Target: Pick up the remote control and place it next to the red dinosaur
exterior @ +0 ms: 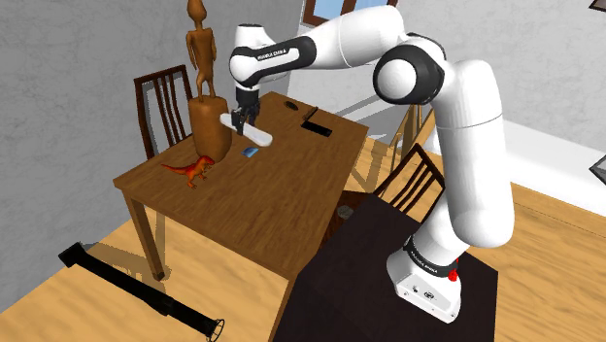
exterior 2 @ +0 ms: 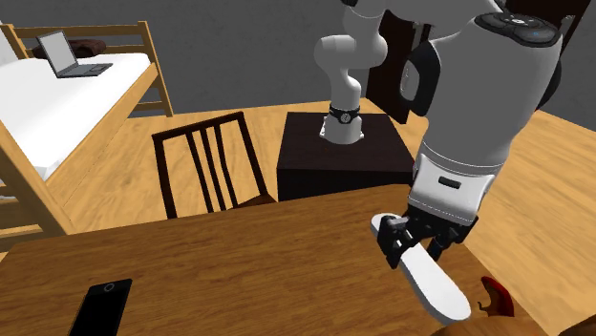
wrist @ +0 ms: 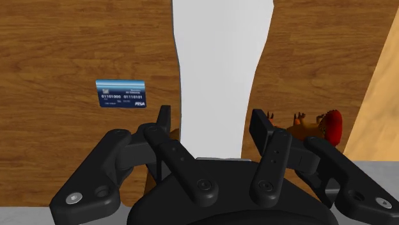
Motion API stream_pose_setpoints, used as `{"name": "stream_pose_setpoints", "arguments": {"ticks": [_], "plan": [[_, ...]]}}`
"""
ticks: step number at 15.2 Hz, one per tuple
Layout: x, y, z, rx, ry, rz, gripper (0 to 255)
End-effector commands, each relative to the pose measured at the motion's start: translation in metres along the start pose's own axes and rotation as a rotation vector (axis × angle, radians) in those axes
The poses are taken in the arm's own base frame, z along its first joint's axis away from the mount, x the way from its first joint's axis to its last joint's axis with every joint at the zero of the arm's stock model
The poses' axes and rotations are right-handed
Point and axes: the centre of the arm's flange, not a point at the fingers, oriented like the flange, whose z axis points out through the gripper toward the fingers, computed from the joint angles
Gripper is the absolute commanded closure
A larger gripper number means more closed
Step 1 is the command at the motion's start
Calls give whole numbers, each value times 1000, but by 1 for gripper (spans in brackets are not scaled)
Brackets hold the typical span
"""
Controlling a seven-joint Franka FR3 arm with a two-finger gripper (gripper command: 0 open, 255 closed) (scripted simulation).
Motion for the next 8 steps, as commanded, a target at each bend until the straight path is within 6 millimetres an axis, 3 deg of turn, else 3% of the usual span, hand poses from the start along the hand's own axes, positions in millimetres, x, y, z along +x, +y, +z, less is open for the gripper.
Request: {"name": "stream_pose_setpoints", "arguments": {"ticks": [1,8], "plan": [[1,-2,10,0,0,0,255],[1,-3,47,0,0,0,255]]}}
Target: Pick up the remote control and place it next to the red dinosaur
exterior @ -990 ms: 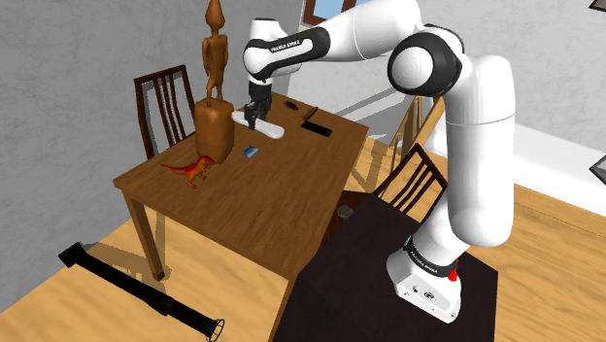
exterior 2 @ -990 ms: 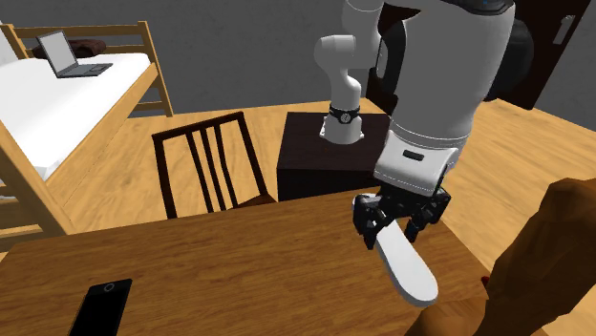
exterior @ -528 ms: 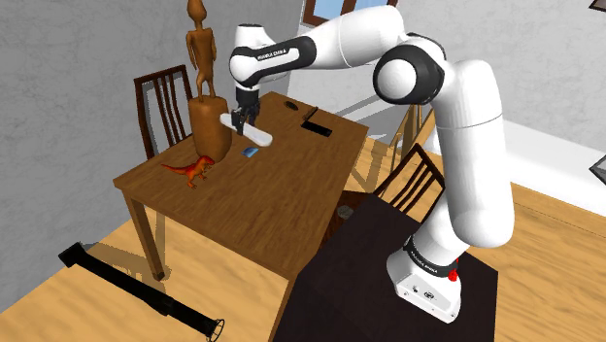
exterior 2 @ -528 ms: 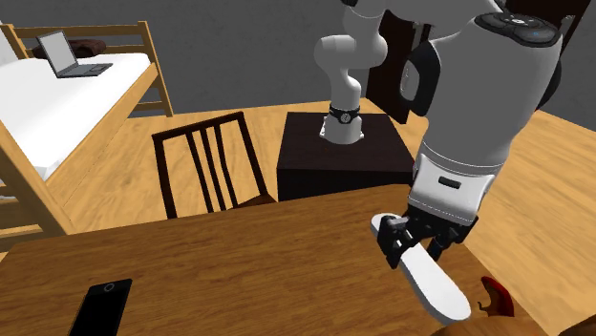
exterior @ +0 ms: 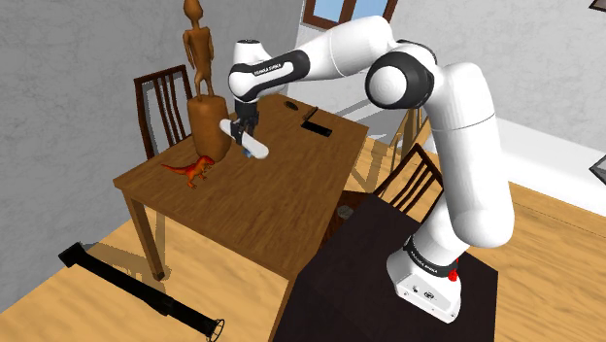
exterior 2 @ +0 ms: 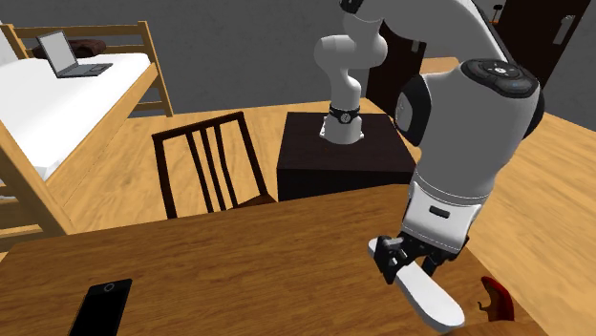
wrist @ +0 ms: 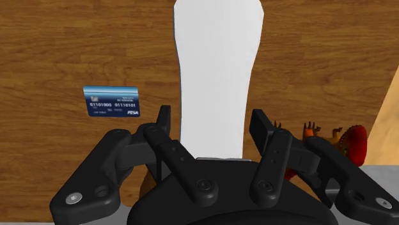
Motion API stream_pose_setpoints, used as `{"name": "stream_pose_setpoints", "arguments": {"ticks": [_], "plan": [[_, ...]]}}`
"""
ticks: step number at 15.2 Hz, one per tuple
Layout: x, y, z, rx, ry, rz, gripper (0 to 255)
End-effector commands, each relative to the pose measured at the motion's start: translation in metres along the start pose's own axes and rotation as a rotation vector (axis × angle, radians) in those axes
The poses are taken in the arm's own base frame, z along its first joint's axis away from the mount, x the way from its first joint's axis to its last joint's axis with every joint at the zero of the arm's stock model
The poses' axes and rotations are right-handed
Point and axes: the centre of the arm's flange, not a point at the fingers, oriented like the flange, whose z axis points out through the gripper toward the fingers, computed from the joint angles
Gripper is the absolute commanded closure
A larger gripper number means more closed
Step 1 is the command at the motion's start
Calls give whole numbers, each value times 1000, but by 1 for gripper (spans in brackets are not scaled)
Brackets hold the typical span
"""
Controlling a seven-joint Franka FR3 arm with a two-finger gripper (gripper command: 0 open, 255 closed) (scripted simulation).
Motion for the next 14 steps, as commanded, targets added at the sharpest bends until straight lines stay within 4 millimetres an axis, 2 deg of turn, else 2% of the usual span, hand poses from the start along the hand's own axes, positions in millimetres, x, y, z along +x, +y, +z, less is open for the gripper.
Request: {"name": "stream_pose_setpoints", "arguments": {"ticks": [1,14], "plan": [[-1,0,11,0,0,0,255],[0,-2,79,0,0,0,255]]}}
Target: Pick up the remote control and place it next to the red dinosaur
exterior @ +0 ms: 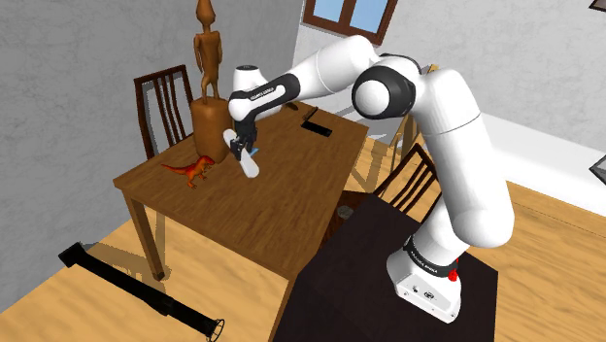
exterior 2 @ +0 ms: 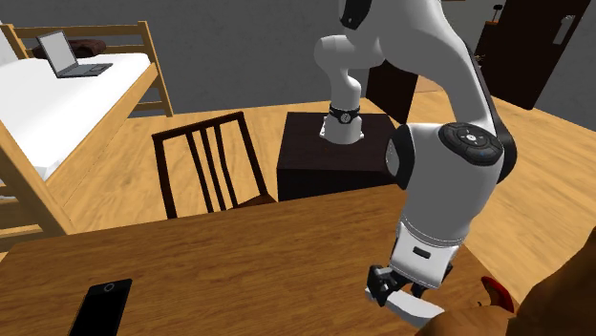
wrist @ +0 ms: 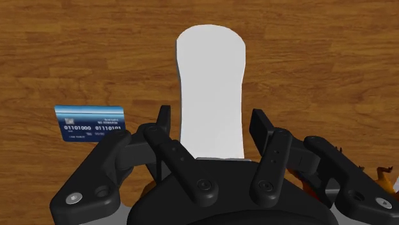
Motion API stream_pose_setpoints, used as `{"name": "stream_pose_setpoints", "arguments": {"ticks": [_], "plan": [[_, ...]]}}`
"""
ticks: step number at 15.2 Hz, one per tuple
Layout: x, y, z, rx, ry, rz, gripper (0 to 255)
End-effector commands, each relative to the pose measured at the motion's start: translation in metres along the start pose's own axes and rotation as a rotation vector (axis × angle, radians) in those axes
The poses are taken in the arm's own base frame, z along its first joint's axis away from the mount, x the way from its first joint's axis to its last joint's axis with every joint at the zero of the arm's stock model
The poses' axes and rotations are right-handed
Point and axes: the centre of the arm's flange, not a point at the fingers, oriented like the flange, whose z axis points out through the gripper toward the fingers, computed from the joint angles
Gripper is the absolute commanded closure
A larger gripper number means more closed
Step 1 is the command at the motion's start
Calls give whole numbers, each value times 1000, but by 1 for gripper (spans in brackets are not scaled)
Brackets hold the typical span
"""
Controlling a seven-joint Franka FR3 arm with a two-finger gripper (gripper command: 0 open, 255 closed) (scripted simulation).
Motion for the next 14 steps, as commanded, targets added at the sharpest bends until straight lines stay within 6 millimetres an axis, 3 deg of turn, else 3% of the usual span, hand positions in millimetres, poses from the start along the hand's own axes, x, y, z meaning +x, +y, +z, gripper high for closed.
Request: {"name": "stream_pose_setpoints", "arguments": {"ticks": [1,12,14], "plan": [[0,0,10,0,2,-1,255],[0,-1,69,0,2,-1,255],[0,-1,69,0,2,-1,255]]}}
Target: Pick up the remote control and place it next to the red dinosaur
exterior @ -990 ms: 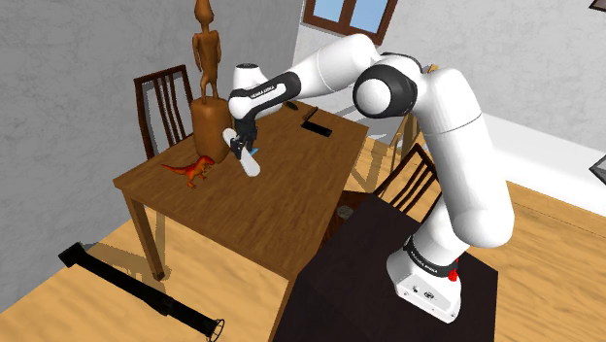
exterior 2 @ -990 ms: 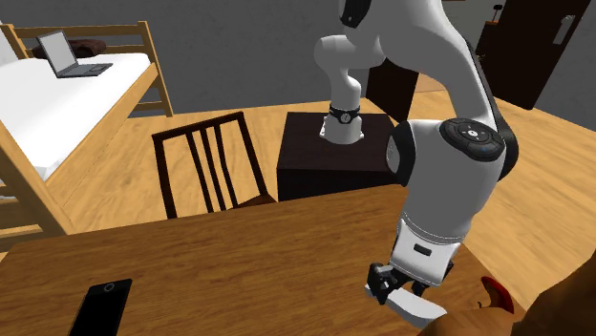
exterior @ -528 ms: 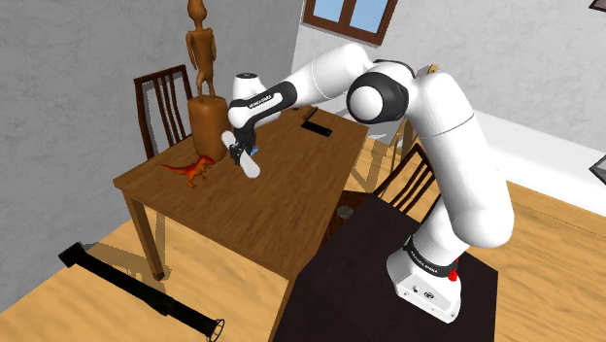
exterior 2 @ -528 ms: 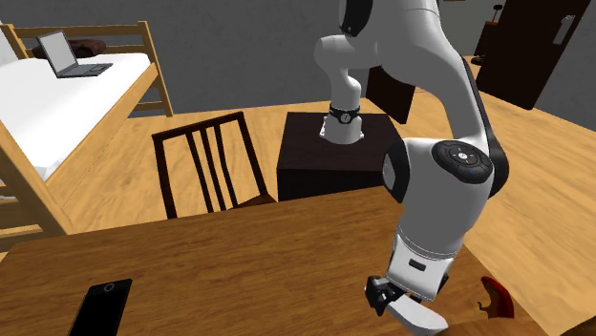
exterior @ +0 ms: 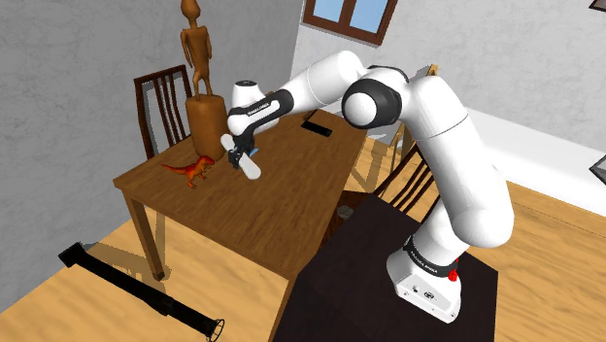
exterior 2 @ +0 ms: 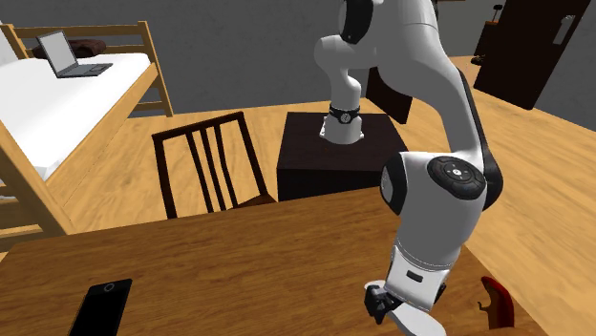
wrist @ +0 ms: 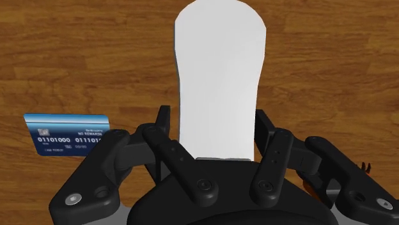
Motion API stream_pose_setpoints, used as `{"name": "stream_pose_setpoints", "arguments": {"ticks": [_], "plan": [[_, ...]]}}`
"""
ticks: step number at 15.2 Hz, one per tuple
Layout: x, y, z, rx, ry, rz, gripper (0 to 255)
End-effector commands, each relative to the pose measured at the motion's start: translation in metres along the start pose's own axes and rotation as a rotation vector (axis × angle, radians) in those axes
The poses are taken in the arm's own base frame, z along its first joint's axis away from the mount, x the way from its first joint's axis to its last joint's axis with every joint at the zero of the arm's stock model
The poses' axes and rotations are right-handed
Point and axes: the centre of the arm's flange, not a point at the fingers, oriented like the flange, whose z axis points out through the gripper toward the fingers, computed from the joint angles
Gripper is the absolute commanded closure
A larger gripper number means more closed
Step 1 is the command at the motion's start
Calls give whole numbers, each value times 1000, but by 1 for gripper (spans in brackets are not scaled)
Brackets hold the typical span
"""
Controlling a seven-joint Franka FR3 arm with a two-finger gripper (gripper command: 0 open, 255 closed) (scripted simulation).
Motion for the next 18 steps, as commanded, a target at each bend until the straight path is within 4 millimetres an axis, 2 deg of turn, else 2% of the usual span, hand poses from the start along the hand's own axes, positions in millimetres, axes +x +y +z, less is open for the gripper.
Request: {"name": "stream_pose_setpoints", "arguments": {"ticks": [1,6,7,11,12,16,18], "plan": [[-6,0,20,3,-27,1,255],[-6,0,20,3,-27,1,255],[-4,-2,19,3,-27,1,0],[-1,-1,20,3,-27,0,0],[-6,0,20,3,-27,1,0],[-5,0,-30,3,-27,1,0],[-5,0,-30,3,-27,1,0]]}}
